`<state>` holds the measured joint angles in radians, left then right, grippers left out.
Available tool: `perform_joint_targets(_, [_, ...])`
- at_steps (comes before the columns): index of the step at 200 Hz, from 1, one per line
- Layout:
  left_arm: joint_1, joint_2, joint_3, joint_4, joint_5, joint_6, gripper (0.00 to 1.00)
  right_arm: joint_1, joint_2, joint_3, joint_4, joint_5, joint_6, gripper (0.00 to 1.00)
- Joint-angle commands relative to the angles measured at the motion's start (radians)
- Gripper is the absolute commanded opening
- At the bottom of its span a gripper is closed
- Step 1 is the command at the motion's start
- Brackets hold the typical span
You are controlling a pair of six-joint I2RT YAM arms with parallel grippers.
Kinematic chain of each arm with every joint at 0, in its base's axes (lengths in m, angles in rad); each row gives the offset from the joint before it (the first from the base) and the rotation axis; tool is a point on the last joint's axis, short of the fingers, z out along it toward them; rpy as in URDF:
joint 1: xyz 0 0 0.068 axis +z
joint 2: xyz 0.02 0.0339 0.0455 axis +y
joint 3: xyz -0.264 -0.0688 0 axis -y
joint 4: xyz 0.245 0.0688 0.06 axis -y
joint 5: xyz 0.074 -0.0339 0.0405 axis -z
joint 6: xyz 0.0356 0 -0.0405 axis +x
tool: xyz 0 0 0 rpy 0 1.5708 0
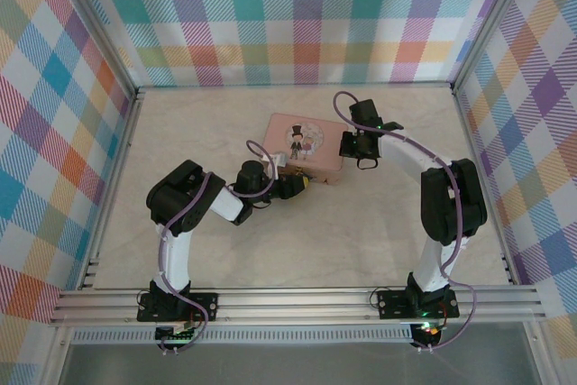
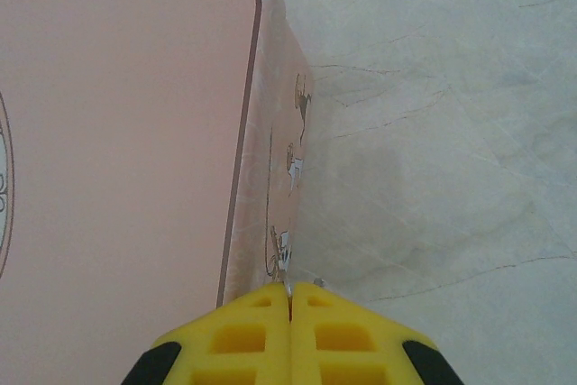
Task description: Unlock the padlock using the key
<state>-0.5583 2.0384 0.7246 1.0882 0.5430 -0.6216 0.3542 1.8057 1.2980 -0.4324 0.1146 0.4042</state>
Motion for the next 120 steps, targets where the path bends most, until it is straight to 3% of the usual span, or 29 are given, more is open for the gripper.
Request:
perform_joint_targets(1, [0.019, 0.015, 0.000, -0.121, 0.018, -0.017, 0.34, 0.012, 0.024, -0.006, -0.002, -0.018, -0.002, 0.00])
perform_joint_targets(28, [0.018, 0.020, -0.006, -0.113, -0.010, -0.026, 0.44, 0.014, 0.023, -0.003, -0.004, -0.022, -0.001, 0.00])
perform_joint_targets(120, [-0.003, 0.114, 0.022, 0.122, 0.015, -0.122, 0.57, 0.029, 0.041, 0.009, 0.007, -0.034, 0.004, 0.00])
